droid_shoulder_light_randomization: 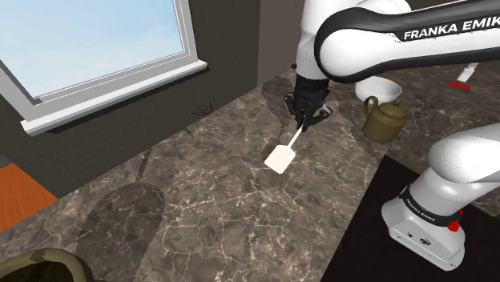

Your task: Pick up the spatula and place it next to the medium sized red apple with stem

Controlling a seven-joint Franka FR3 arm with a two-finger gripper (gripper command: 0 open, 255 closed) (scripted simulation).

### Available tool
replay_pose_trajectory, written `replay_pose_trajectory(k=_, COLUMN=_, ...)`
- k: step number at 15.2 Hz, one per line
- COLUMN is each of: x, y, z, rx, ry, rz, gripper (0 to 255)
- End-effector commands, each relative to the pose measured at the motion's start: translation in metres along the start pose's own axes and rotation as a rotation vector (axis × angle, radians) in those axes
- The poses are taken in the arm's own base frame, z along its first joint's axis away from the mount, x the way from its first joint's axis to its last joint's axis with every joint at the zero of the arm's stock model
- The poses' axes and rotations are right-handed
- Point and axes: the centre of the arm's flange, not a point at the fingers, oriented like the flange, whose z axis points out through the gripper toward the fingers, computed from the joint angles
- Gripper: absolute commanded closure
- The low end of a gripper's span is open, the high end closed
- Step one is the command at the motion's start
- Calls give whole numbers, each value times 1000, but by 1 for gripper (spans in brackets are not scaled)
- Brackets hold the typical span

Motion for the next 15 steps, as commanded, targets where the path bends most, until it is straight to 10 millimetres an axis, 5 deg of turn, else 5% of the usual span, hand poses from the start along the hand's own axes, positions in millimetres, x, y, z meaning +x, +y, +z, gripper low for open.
replay_pose_trajectory(k=1, x=1, y=-1, z=-11, rx=0, ry=0, rz=0, gripper=255)
replay_pose_trajectory(k=15, x=6, y=-1, z=-85, rx=0, ry=0, rz=0, gripper=255)
